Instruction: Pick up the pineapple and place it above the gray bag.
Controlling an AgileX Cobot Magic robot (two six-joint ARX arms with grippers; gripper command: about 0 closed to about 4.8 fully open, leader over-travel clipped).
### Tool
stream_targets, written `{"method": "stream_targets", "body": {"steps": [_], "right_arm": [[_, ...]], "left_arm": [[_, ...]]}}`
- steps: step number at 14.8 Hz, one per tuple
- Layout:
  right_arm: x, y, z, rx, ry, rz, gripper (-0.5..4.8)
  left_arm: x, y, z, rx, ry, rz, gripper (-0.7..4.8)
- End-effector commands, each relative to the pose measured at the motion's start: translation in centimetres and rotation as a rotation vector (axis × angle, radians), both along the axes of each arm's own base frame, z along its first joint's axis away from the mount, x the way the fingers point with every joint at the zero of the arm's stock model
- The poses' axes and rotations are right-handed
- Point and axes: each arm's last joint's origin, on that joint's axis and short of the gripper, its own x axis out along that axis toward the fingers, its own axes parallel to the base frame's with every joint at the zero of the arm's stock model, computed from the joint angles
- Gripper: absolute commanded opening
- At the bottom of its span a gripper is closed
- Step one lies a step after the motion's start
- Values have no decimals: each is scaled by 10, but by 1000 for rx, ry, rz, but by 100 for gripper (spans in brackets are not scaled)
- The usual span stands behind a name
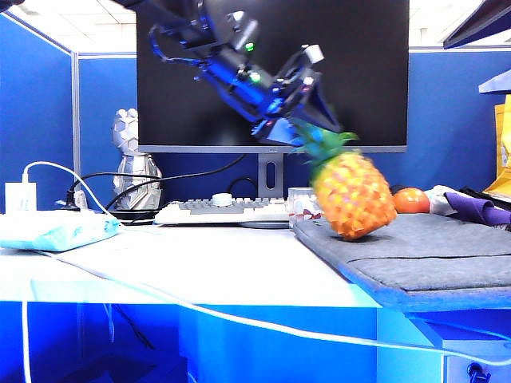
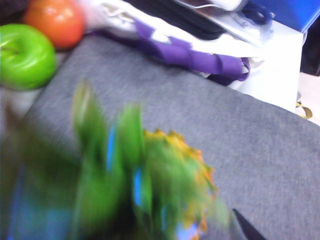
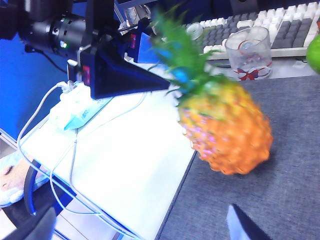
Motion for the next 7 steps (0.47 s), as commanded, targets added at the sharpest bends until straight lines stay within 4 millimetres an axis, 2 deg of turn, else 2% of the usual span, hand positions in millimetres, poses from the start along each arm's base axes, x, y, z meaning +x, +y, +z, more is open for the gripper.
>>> {"method": "stream_targets", "body": {"steps": [1,5,7], "right_arm": [[1,0,6,11,-40,6,479],[1,2,8,23,-41,14,479],[1,3,7,23,-41,19,479]], "left_arm": [[-4,-3,7,-30,-16,-39,479],[-6,-8,5,-72,16,-92,479],[-14,-26,3,-92,10,-137,479]]}}
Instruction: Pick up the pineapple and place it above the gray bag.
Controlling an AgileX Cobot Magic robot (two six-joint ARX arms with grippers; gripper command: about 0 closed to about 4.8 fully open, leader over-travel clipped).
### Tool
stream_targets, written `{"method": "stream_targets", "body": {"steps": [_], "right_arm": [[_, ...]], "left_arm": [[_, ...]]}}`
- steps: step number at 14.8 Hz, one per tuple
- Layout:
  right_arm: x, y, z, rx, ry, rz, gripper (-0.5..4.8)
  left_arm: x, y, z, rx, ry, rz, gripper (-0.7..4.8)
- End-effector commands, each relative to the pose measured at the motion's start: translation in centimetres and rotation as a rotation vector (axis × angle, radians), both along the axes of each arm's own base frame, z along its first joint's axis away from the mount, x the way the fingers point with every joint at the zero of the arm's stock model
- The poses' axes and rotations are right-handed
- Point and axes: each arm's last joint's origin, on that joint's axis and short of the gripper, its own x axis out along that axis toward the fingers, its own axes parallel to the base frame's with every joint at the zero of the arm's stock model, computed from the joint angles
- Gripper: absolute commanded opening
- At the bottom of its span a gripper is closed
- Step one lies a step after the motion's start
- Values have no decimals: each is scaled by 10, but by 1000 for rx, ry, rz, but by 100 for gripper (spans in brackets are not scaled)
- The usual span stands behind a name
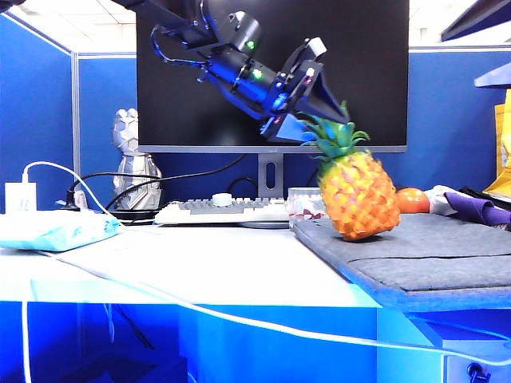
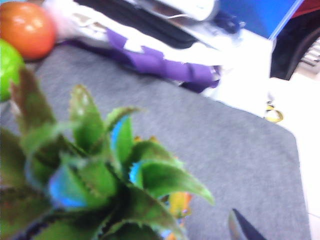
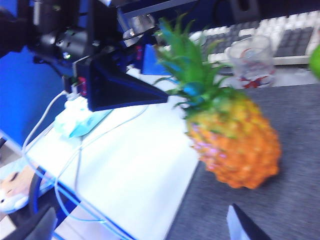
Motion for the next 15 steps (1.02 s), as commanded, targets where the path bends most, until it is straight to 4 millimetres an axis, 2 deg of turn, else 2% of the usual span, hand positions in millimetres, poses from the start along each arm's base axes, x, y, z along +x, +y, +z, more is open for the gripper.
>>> {"method": "stream_targets", "body": {"steps": [1,4,9,15], "right_arm": [[0,1,4,-1,-25,7,479],[0,0,4,1,-23,13,479],[-1,1,3,7,-17,27,479],[0,1,4,6,-19,26,479]], "left_arm": [[-15,-32,-1,-47,-26,-86,479],[-25,-58,-13,-36,-47,-105,479],[-16,-44,-17,6,-13,-26,479],[-18,-43,-19,19,26,-45,479]]}}
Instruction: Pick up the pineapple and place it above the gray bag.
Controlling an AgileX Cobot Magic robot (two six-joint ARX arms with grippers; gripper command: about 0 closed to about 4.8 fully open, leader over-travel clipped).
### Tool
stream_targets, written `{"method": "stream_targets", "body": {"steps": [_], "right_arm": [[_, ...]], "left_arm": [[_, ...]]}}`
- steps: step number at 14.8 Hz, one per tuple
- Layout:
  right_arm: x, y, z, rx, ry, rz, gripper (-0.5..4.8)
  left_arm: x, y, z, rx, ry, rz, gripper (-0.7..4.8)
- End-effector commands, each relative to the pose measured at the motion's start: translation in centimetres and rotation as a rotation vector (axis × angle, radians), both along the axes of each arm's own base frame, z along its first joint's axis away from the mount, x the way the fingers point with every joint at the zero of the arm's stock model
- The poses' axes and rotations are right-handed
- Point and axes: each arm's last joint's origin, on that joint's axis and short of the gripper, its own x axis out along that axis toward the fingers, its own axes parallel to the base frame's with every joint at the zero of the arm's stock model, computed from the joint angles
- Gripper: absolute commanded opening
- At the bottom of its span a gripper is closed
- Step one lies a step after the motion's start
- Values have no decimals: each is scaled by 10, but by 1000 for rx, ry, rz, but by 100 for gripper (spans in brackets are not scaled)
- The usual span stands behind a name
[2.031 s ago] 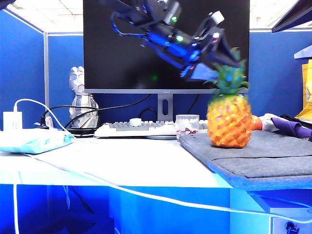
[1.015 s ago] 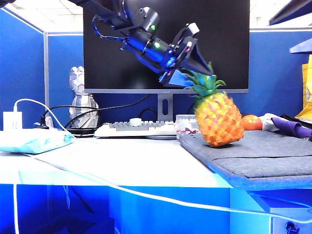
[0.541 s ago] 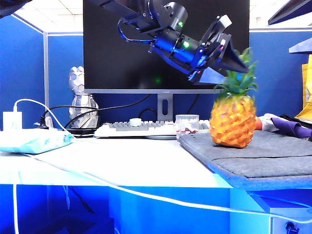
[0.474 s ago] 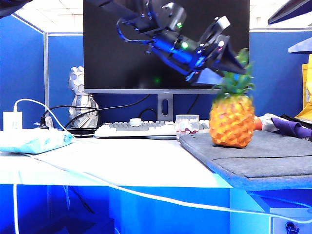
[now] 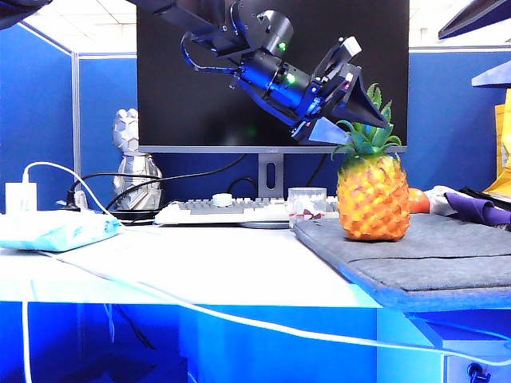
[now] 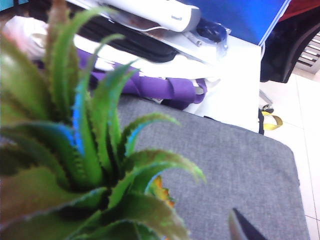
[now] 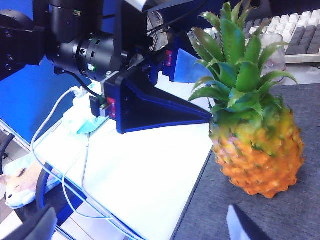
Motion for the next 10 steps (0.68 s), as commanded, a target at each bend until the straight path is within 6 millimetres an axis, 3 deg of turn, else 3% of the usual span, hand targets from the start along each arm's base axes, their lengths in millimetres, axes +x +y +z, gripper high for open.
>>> {"method": "stream_targets", "body": {"steps": [1,5,10], "right_arm": [[0,0,4,0,-23,6,479],[0,0,5,-2,-31,6,479],[0,0,6,-3,-41,6,479]], "left_arm": [[-5,0,-8,35,85,-26,479],[-13,5,-15,101,182,-52,479],[-14,12,-21,200,164,-32,479]]}}
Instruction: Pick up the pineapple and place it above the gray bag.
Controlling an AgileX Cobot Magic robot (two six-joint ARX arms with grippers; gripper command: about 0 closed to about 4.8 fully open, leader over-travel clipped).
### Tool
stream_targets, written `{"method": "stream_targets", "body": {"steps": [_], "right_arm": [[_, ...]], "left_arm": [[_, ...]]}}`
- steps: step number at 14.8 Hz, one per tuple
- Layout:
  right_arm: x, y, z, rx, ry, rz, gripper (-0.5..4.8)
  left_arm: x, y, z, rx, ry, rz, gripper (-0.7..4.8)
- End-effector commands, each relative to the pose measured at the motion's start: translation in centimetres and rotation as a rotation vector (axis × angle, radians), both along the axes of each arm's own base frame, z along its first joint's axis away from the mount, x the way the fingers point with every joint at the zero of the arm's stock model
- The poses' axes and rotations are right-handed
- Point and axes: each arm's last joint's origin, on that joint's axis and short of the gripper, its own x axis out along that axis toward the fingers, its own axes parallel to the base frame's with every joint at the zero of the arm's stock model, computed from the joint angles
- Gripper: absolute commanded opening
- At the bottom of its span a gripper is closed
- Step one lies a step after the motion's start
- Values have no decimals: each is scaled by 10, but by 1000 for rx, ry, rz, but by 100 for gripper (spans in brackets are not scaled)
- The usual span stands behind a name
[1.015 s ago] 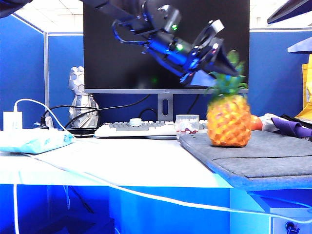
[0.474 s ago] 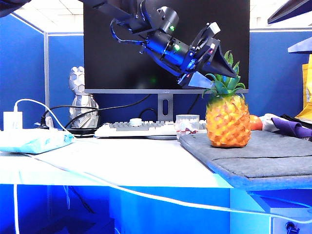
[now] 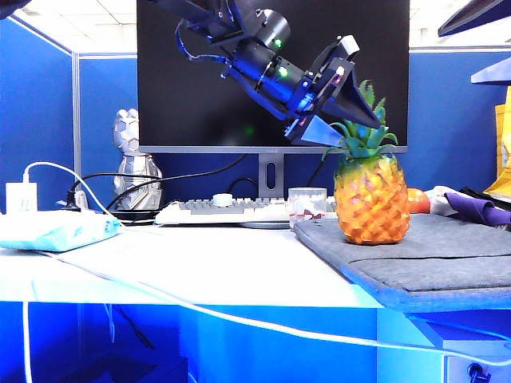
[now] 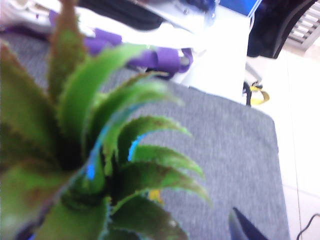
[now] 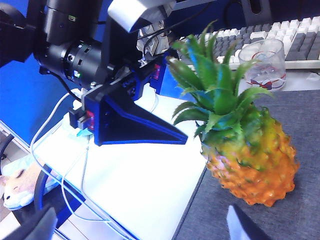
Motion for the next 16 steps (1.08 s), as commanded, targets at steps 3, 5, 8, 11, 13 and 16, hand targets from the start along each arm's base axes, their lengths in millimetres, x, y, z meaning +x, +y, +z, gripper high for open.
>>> {"method": "stream_targets", "body": {"steps": [3,5,8,11,13,16], "right_arm": [[0,0,4,-1,-23,4,479],[0,0,4,-1,-23,4,479],[0,0,4,0,-23,7,479],[0,0,4,0,-23,6,479],[0,0,4,0,-23,7,479],[0,0,4,1,-22,6,479]], "left_arm": [[-6,-2,-23,95,110,1,479],[-6,-2,-23,97,125,5,479],[-10,8,-31,225,167,38,479],[-11,10,-31,253,167,44,479],[-7,6,-28,213,121,58,479],[-3,-7,-20,108,37,76,479]]}}
